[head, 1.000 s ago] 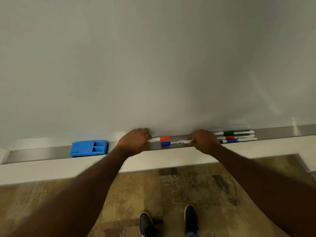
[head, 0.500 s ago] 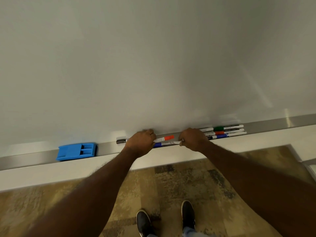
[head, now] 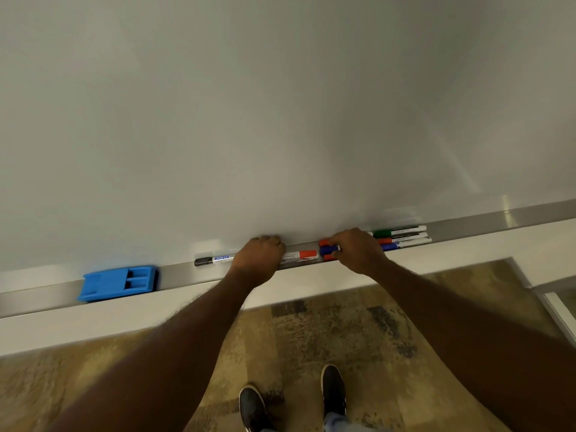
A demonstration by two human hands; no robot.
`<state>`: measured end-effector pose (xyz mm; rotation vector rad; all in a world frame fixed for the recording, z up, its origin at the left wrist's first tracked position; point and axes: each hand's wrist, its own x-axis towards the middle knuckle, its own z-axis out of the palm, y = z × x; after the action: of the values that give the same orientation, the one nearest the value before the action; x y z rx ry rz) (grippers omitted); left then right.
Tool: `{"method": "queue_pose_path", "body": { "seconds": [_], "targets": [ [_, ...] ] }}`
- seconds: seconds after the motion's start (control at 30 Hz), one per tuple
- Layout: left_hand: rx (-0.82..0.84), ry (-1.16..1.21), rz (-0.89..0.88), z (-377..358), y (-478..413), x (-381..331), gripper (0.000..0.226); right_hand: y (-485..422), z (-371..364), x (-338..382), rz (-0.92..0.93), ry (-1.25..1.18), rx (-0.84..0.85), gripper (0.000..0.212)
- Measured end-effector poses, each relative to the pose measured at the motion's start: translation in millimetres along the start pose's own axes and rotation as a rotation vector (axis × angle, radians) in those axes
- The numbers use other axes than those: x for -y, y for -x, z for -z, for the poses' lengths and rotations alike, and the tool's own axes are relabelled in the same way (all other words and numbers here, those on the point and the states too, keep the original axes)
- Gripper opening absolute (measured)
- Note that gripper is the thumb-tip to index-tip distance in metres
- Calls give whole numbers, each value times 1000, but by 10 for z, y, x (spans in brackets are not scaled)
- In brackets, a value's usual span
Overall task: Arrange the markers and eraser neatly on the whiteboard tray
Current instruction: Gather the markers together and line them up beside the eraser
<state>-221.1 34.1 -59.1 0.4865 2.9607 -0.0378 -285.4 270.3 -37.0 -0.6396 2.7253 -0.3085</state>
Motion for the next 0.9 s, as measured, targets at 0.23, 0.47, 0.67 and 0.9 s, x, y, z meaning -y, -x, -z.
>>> {"method": "queue_pose_path", "body": {
  "seconds": [0.23, 0.47, 0.67, 0.9],
  "targets": [
    [14, -39, 31, -74, -56, -85, 25, 50, -41, -60, -14, -33, -22, 29],
    [35, -24, 51, -99, -101, -113, 24, 53, -75, -45, -34, -60, 7, 25],
    [48, 7, 58, -142, -114, -120, 29, 56, -90, -19, -30, -69, 27, 27],
    [3, 79, 61, -167, -78, -112, 29, 34, -100, 66, 14, -68, 24, 20]
  ]
}}
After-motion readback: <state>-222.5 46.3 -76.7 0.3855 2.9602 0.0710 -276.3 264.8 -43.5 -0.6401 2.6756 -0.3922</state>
